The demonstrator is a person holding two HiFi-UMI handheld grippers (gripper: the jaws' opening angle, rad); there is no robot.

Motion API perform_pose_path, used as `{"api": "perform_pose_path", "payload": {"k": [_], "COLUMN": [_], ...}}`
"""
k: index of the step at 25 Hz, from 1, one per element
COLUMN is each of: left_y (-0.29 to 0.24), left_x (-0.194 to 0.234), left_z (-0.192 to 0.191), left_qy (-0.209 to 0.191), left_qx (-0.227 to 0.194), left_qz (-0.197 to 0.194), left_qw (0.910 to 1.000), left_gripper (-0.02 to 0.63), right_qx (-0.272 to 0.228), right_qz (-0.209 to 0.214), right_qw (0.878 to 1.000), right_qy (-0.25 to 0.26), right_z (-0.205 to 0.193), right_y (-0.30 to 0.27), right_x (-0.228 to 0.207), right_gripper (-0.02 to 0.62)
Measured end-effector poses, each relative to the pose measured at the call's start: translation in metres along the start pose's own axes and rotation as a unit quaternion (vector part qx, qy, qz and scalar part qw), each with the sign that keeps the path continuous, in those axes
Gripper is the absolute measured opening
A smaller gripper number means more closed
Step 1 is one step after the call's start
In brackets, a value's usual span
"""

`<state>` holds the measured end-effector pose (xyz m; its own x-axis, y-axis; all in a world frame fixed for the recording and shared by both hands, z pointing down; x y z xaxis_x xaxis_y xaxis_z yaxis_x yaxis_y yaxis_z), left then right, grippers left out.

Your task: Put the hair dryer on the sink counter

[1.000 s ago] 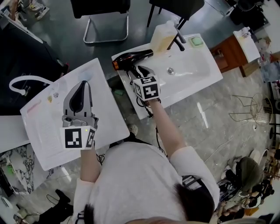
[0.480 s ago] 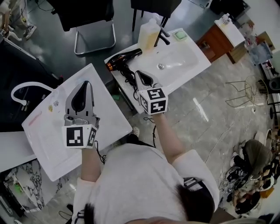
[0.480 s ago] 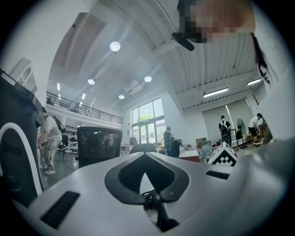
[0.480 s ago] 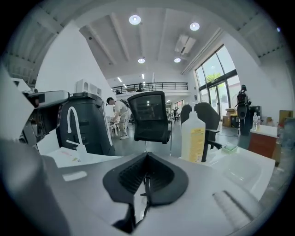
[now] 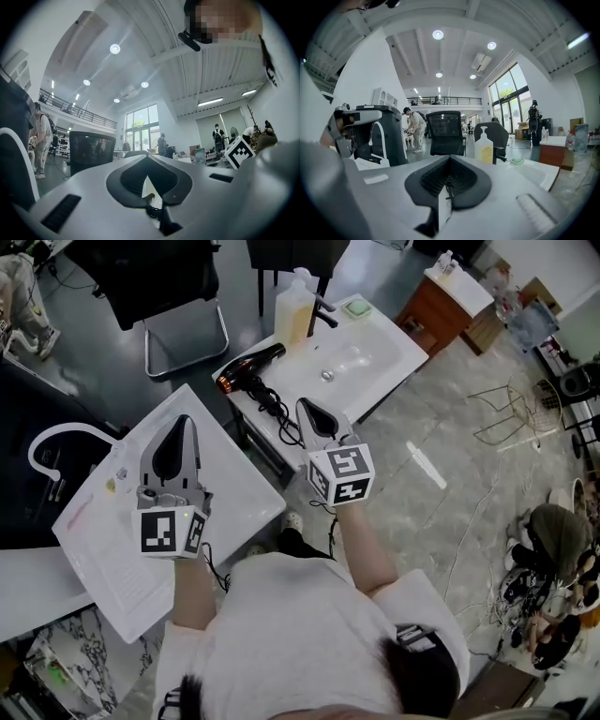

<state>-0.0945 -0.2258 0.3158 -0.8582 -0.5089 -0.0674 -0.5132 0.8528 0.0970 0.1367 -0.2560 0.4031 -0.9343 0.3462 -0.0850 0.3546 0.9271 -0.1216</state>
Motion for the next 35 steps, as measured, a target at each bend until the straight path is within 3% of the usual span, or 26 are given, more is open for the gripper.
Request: {"api": "perform_pose_path", "payload": {"k": [21, 35], "left_y": [0.058, 0.077], "left_x": [-0.018, -0.022], "left_z": [0.024, 0.027], "left_qy": [0.016, 0.019], "left_qx": [-0.033, -0.039], "left_qz": [-0.041, -0.055], "left_qw": [0.9985, 0.9975], "left_gripper": [0.002, 0.002], "right_qx": [-0.089, -0.113], "right_qz": [-0.088, -0.125], "right_qw": [0.992, 0.985], "right_qy": [0.028, 0.043], "right_z": [0.047, 0.051], "right_y": [0.13, 0.165], "right_x": [0.039, 0.054], "right_gripper": [0.011, 0.011]}}
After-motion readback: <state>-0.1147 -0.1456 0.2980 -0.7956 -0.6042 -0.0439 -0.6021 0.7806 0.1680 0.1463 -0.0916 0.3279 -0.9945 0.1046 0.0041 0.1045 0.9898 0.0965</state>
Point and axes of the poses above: the fingertips, and each gripper's own axes: y backward along the fingers, x to its left, z out of its top, the point moved 5 cm from there along y, backward along the fingers
